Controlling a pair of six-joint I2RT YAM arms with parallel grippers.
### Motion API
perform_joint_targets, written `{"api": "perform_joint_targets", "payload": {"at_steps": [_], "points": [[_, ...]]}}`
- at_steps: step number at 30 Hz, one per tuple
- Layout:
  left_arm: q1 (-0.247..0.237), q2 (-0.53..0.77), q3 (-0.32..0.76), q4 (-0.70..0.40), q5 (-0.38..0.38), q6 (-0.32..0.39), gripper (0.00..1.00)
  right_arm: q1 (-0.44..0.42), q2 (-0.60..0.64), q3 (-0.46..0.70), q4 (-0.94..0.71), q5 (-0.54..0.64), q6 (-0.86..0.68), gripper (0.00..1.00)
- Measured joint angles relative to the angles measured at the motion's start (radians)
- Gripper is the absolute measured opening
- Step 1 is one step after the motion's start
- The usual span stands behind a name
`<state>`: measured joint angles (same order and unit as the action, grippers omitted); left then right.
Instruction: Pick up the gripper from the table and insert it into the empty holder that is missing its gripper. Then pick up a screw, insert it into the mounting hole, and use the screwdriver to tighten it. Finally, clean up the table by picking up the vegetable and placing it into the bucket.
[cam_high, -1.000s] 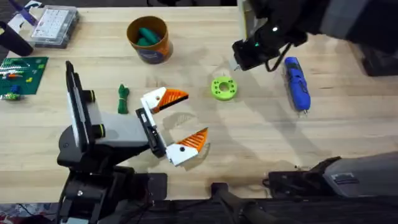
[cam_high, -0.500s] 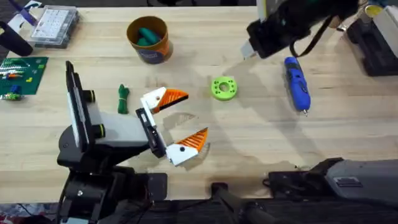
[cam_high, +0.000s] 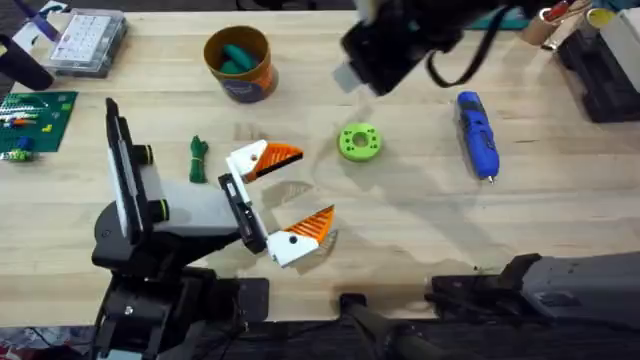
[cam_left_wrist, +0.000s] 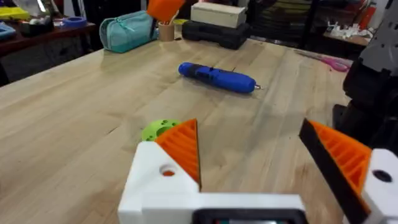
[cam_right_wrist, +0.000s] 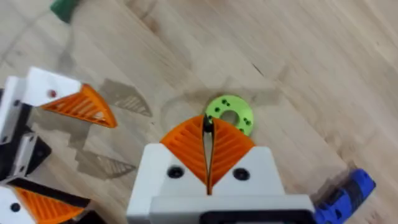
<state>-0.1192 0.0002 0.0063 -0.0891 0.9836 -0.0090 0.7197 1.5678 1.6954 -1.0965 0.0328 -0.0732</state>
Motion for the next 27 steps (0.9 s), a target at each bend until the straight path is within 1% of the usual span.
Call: {"api": "perform_joint_targets", "payload": {"at_steps": [3,6,8,12,16,21,27], "points": [[0.000,0.000,0.000,0.000,0.000,0.000,0.986,0.078,0.073,0.084,-0.005,0.000,-0.008,0.007],[0.000,0.000,0.000,0.000,0.000,0.000,0.986,0.128,0.103,0.142,-0.024,0.000,-0.014,0.007],[0.000,0.000,0.000,0.000,0.000,0.000,0.986,0.176,0.103,0.166,-0.052,-0.001,-0.028,0.007],[0.000,0.000,0.000,0.000,0.000,0.000,0.986,0.219,0.103,0.177,-0.078,-0.028,-0.048,0.007],[0.000,0.000,0.000,0.000,0.000,0.000,0.986,0.236,0.103,0.177,-0.089,-0.069,-0.064,0.007],[0.000,0.000,0.000,0.000,0.000,0.000,0.986,0.235,0.112,0.182,-0.097,-0.085,-0.069,0.007],[0.000,0.000,0.000,0.000,0.000,0.000,0.986,0.236,0.178,0.241,-0.135,-0.092,-0.070,0.007]]}}
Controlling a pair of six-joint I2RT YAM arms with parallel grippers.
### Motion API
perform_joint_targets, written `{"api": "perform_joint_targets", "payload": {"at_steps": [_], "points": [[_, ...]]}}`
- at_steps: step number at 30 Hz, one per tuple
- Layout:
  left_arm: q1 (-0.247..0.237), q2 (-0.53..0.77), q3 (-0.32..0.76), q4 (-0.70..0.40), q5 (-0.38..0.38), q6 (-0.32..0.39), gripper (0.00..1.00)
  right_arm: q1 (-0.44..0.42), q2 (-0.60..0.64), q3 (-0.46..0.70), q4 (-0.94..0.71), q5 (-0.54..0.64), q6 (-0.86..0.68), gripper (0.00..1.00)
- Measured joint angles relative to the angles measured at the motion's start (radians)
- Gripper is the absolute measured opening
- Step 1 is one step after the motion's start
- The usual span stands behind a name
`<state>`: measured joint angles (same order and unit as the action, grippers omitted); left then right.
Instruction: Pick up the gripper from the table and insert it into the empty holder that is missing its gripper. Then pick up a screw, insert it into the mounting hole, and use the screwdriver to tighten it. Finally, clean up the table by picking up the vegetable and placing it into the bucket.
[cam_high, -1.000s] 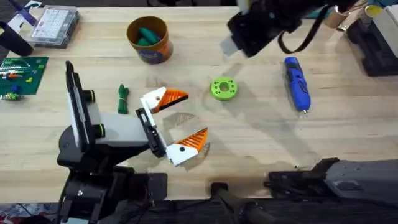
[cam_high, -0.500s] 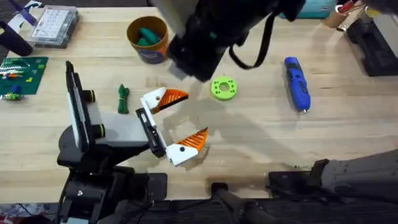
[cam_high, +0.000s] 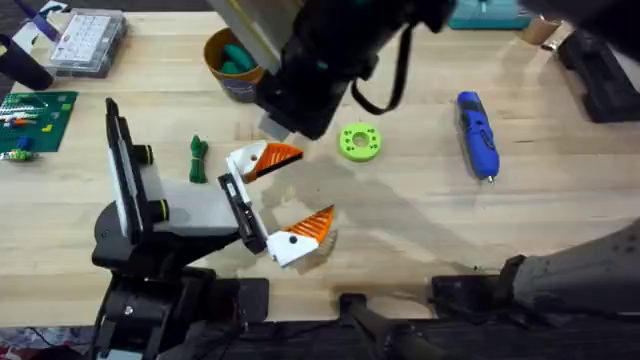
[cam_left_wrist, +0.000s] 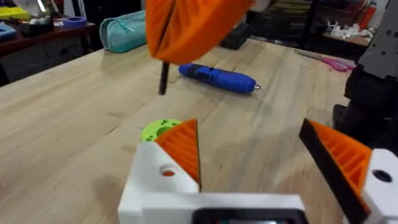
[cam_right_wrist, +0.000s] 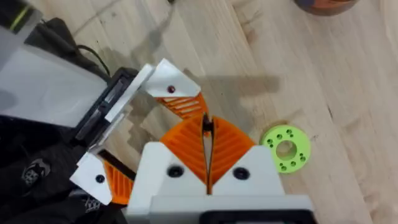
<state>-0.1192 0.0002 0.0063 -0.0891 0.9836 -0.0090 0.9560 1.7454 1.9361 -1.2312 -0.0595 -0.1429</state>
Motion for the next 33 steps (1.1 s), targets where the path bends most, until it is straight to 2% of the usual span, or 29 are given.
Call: {"api": "perform_joint_targets", "payload": {"at_steps": [8,15,33], "points": [[0.000,0.000,0.000,0.000,0.000,0.000,0.986,0.036,0.089,0.105,-0.063,-0.002,-0.006,0.007],[0.000,0.000,0.000,0.000,0.000,0.000,0.986,0.076,0.092,0.111,-0.073,-0.002,-0.037,0.007],[0.000,0.000,0.000,0.000,0.000,0.000,0.986,0.093,0.092,0.111,-0.077,-0.002,-0.076,0.007]]}}
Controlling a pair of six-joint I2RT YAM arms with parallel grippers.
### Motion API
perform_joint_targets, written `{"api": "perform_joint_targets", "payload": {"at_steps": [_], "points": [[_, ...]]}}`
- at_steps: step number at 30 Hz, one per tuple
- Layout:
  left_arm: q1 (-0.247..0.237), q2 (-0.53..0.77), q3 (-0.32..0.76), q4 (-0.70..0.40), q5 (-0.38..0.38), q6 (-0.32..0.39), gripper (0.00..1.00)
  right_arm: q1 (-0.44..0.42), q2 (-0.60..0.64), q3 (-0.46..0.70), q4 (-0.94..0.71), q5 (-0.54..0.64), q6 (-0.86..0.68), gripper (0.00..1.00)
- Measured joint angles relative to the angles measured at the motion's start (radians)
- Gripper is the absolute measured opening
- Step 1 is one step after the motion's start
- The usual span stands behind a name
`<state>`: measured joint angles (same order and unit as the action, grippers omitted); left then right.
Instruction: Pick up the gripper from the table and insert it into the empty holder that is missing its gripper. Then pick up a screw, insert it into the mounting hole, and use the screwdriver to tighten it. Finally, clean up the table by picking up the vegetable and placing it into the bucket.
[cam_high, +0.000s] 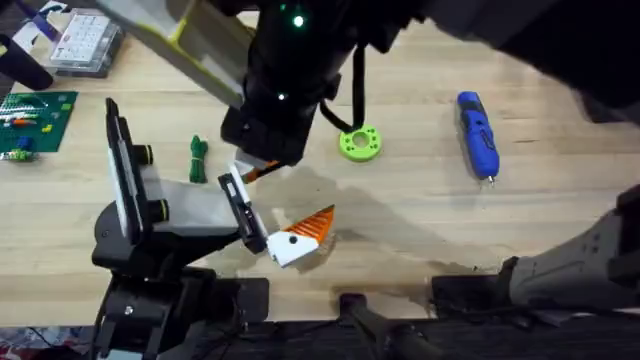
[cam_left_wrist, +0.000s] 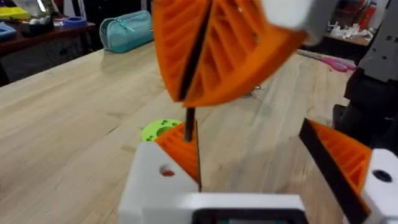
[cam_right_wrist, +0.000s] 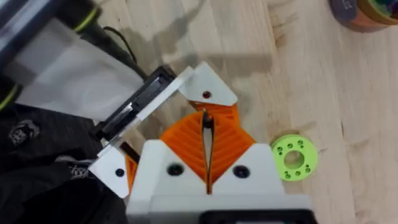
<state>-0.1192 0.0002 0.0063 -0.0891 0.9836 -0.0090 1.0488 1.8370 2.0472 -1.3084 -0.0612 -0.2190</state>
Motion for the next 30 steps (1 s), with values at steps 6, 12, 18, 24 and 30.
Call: {"api": "perform_joint_targets", "payload": {"at_steps": [6,12,18,24,30], "points": [[0.000,0.000,0.000,0.000,0.000,0.000,0.986,0.017,0.000,0.000,0.002,0.000,-0.021,0.007],[0.000,0.000,0.000,0.000,0.000,0.000,0.986,0.017,0.000,0.000,0.002,0.000,-0.027,0.007],[0.000,0.000,0.000,0.000,0.000,0.000,0.986,0.017,0.000,0.000,0.002,0.000,-0.029,0.007],[0.000,0.000,0.000,0.000,0.000,0.000,0.986,0.017,0.008,0.001,0.004,0.000,-0.037,0.007],[0.000,0.000,0.000,0.000,0.000,0.000,0.986,0.017,0.032,0.002,0.006,0.005,-0.040,0.007]]}}
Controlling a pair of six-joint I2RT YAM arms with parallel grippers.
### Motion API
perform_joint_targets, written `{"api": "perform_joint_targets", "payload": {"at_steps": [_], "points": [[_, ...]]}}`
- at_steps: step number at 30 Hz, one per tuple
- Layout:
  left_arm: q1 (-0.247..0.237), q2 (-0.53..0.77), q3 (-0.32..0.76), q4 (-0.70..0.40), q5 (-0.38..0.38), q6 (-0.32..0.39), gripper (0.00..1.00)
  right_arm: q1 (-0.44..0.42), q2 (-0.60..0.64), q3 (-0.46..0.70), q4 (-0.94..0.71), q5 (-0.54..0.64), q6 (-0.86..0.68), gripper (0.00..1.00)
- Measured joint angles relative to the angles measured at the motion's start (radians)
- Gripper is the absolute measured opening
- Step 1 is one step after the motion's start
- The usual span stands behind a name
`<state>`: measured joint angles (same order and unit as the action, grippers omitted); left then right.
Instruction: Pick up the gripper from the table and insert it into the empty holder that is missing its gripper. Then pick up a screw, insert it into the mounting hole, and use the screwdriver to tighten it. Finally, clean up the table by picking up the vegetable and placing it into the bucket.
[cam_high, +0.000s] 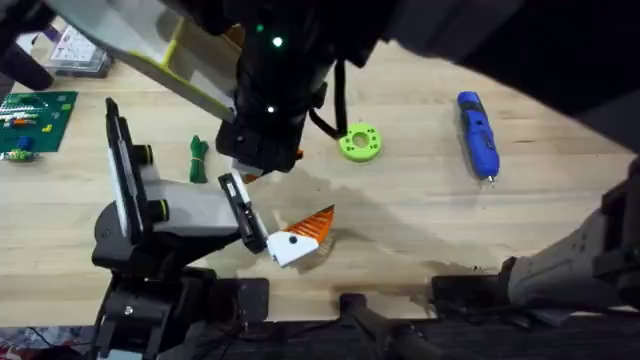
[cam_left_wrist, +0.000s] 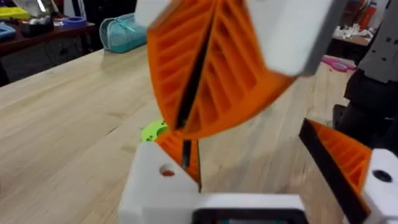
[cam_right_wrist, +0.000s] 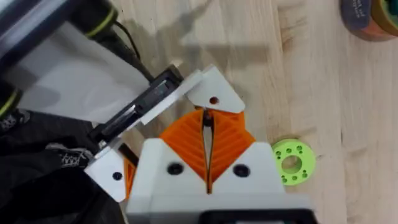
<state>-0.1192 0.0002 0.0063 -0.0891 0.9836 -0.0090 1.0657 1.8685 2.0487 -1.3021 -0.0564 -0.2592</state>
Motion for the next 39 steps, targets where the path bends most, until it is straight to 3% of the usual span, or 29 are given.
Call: {"api": "perform_joint_targets", "payload": {"at_steps": [39], "points": [[0.000,0.000,0.000,0.000,0.000,0.000,0.986,-0.007,0.017,0.000,0.019,0.010,-0.026,0.007]]}}
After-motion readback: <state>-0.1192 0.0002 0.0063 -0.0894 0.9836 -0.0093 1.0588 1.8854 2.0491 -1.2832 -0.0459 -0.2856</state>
